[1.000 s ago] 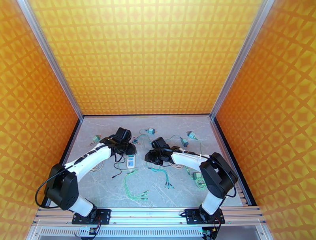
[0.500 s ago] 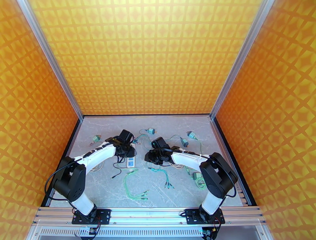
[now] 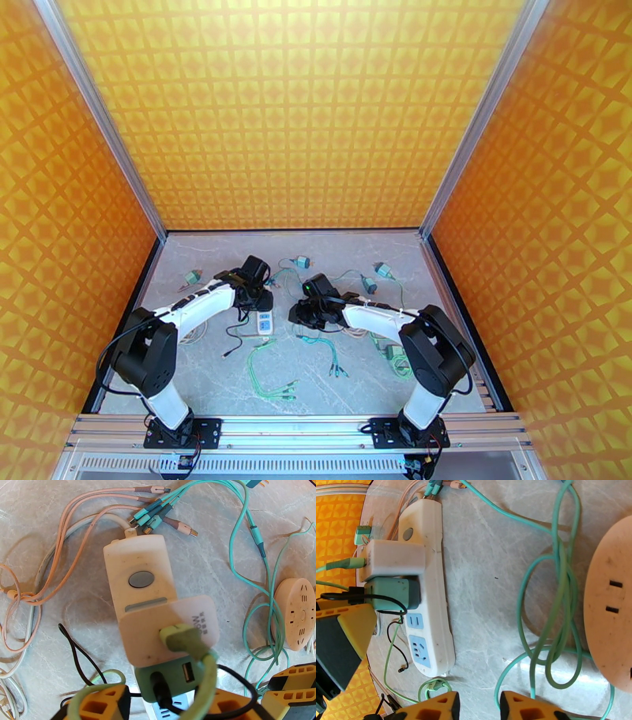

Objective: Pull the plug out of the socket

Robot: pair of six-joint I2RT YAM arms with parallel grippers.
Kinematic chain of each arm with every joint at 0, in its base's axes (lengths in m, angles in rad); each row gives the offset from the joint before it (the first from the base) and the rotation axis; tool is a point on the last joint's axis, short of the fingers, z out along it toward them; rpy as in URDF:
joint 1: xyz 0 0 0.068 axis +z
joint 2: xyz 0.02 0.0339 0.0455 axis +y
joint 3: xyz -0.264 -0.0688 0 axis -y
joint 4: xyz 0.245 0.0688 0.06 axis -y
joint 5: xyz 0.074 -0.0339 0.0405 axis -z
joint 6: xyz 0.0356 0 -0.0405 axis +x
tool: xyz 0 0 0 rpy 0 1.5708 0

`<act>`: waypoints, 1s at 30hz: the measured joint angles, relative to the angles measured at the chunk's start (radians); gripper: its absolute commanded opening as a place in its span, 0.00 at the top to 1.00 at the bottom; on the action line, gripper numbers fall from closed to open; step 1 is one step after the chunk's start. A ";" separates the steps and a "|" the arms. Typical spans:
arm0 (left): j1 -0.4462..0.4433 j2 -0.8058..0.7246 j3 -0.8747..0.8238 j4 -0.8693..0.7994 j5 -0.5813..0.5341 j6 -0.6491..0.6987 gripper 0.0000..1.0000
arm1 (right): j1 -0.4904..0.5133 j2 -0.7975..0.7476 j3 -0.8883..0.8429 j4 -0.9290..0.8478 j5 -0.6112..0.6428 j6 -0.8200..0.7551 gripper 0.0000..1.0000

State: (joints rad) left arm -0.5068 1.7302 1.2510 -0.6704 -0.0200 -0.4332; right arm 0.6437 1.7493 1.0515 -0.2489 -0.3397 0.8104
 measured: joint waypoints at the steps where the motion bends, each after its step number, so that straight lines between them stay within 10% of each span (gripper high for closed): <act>1: 0.000 0.002 0.003 -0.003 0.000 0.000 0.53 | 0.000 0.001 0.000 0.003 0.000 0.000 0.67; 30: -0.018 0.025 0.008 0.032 -0.011 -0.004 0.50 | 0.000 0.032 0.000 0.021 -0.012 0.008 0.67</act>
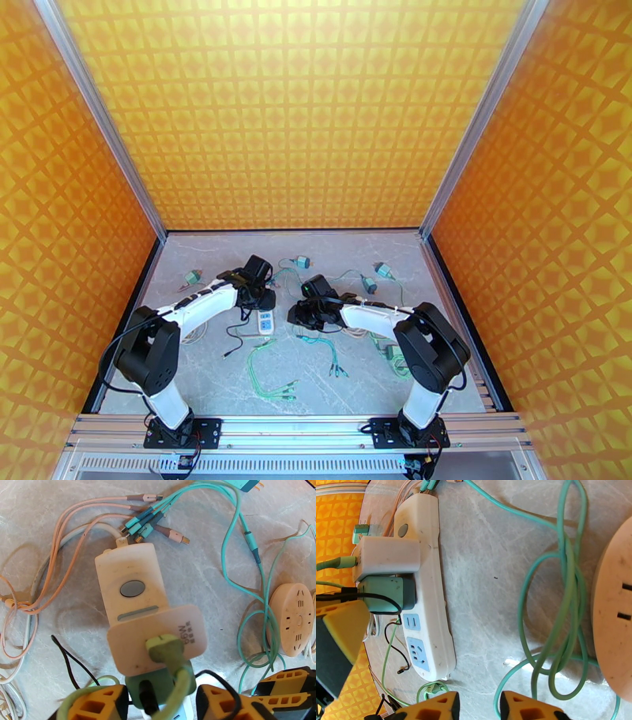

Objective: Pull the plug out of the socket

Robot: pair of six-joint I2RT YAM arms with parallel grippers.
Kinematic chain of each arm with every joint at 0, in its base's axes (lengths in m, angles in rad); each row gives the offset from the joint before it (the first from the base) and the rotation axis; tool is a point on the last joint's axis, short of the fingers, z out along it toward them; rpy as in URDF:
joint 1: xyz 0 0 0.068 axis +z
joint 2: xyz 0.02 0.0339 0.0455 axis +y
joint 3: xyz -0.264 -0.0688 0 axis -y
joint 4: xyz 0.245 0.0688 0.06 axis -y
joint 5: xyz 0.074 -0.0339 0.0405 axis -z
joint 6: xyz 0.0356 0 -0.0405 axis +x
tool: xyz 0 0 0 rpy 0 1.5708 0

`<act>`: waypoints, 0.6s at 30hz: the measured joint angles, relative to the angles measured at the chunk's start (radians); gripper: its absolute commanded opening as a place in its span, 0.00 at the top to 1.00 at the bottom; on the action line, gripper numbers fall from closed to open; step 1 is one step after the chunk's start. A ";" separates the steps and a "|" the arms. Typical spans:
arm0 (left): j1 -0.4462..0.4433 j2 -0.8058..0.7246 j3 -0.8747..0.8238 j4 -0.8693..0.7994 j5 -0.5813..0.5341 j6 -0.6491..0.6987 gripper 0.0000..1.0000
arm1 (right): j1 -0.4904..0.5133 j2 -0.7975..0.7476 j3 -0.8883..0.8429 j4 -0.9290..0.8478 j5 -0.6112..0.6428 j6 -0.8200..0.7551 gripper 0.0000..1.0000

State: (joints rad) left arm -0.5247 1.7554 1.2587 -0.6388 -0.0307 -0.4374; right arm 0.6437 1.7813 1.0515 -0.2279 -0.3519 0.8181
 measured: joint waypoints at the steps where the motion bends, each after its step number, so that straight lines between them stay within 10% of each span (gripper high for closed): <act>1: 0.000 0.004 0.000 0.000 0.000 -0.001 0.50 | 0.000 0.000 0.000 0.000 0.000 0.000 0.67; 18: -0.006 0.107 0.033 -0.005 -0.045 -0.047 0.48 | 0.000 0.000 -0.007 0.015 -0.021 0.001 0.68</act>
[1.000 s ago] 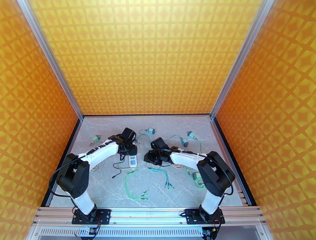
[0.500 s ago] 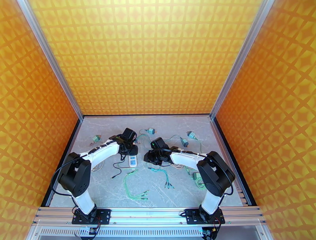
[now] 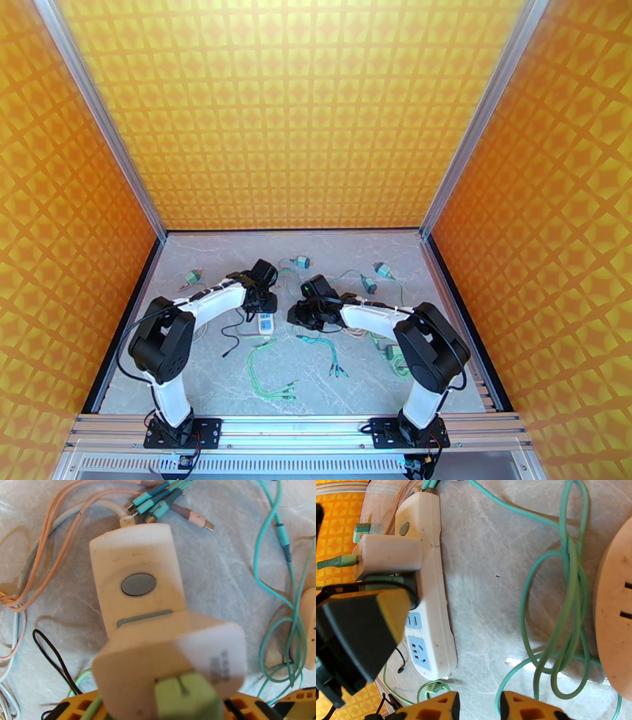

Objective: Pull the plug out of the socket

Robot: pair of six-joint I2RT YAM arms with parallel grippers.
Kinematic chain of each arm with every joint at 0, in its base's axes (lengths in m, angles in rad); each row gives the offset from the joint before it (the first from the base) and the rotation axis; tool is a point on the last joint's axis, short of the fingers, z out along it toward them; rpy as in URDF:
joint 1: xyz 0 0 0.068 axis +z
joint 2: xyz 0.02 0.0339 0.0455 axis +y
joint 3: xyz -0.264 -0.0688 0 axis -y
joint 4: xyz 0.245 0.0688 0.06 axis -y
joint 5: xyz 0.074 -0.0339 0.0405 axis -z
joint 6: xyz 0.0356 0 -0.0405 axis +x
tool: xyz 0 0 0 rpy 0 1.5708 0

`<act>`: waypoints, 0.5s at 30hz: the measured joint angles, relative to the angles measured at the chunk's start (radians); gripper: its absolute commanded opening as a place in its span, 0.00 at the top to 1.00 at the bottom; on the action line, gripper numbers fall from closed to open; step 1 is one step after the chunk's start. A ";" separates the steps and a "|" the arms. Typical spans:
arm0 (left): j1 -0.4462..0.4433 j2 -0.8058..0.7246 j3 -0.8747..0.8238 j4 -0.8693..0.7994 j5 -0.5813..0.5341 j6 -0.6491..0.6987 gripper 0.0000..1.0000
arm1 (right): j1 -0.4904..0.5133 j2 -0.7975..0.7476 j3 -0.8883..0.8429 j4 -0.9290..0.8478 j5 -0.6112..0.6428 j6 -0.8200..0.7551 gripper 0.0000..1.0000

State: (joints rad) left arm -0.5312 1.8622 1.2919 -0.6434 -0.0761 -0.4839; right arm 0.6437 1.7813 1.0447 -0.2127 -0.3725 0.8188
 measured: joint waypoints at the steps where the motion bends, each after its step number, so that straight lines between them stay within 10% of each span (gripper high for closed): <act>1: 0.000 0.005 0.006 0.000 -0.002 -0.004 0.54 | 0.000 0.000 -0.004 0.010 -0.008 0.004 0.70; 6: 0.000 0.010 0.018 -0.004 -0.012 -0.018 0.71 | 0.004 0.015 -0.035 0.130 -0.073 0.046 0.72; 15: -0.017 0.018 0.027 -0.014 -0.032 -0.022 0.69 | 0.063 0.157 -0.027 0.315 -0.148 0.148 0.69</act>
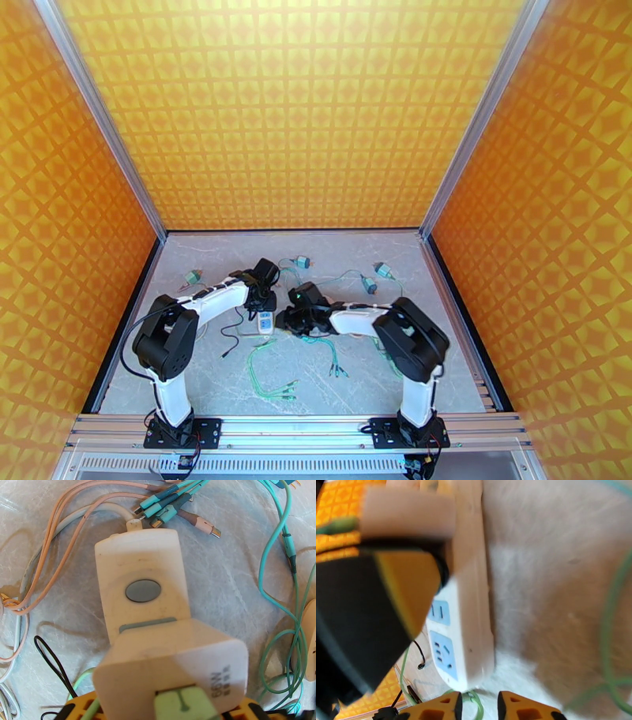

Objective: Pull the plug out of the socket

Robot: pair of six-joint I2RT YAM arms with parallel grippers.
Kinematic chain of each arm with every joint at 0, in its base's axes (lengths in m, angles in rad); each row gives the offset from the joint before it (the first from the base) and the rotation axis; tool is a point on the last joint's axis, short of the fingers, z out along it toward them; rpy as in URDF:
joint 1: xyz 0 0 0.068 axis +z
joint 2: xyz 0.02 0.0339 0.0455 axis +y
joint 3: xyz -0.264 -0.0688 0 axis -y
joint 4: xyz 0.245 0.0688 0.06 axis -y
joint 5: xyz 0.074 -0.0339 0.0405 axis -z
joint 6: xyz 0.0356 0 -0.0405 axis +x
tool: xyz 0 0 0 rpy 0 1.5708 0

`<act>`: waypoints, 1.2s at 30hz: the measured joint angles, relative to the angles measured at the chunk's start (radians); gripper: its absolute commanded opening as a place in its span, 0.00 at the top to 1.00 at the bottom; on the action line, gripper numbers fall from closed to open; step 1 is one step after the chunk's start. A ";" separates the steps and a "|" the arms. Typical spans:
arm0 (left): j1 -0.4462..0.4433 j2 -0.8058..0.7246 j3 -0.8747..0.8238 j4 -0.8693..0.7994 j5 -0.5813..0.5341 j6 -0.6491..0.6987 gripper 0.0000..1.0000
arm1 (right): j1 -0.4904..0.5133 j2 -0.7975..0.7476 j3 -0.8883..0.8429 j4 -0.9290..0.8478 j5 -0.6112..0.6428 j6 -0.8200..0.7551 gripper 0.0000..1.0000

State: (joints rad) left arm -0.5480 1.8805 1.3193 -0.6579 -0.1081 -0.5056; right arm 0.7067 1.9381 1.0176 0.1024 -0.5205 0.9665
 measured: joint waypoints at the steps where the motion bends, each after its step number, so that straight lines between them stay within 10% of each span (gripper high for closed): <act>1: -0.002 0.000 0.001 -0.002 -0.002 -0.002 0.70 | 0.001 0.013 0.000 0.022 -0.006 0.016 0.69; 36: -0.026 -0.044 0.078 -0.127 -0.015 -0.018 0.73 | -0.002 0.072 0.061 0.033 -0.029 0.122 0.79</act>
State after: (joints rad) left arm -0.5735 1.8366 1.3972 -0.7849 -0.1230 -0.5240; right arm 0.7048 2.0102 1.0782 0.1352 -0.5495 1.0889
